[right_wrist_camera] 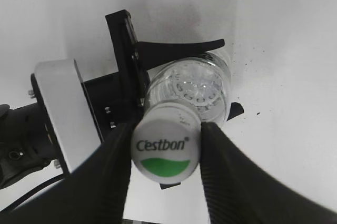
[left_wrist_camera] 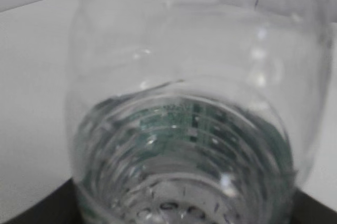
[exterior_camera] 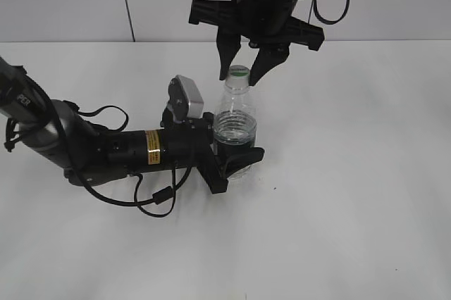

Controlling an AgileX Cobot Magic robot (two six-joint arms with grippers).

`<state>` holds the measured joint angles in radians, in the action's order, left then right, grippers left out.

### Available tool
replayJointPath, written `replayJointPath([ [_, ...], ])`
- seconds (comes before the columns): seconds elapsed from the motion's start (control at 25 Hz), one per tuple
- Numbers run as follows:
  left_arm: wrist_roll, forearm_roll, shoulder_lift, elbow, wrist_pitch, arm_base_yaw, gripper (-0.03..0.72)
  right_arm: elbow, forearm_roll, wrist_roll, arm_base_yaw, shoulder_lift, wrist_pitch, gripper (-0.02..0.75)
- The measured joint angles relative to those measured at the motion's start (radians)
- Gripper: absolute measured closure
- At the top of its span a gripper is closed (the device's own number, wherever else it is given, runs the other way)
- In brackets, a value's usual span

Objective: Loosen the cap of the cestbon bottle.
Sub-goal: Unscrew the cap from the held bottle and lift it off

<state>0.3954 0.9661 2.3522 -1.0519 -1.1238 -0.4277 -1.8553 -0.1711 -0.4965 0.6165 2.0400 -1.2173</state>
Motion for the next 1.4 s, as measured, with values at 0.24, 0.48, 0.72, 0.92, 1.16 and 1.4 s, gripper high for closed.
replayJointPath([
  [0.24,-0.001,0.000,0.000,-0.001,0.001,0.000,0.282,0.000,0.000,0.004,0.000,0.000,0.000,0.435],
  [0.48,0.000,0.000,0.000,-0.002,0.001,-0.001,0.282,0.000,0.000,0.184,0.000,0.000,0.000,0.435],
  [0.72,0.000,0.000,0.000,-0.002,0.001,-0.001,0.282,0.000,0.001,0.477,0.000,0.000,0.001,0.435],
  [0.92,0.000,0.002,0.000,-0.002,0.002,-0.001,0.282,0.000,-0.003,0.717,0.000,0.000,0.001,0.435],
  [1.16,-0.004,0.007,0.000,-0.002,0.001,-0.001,0.282,0.000,-0.022,1.018,0.000,0.000,0.001,0.435],
  [1.4,-0.005,0.007,0.000,-0.002,0.001,-0.001,0.282,0.000,-0.022,1.247,0.000,0.000,0.001,0.435],
])
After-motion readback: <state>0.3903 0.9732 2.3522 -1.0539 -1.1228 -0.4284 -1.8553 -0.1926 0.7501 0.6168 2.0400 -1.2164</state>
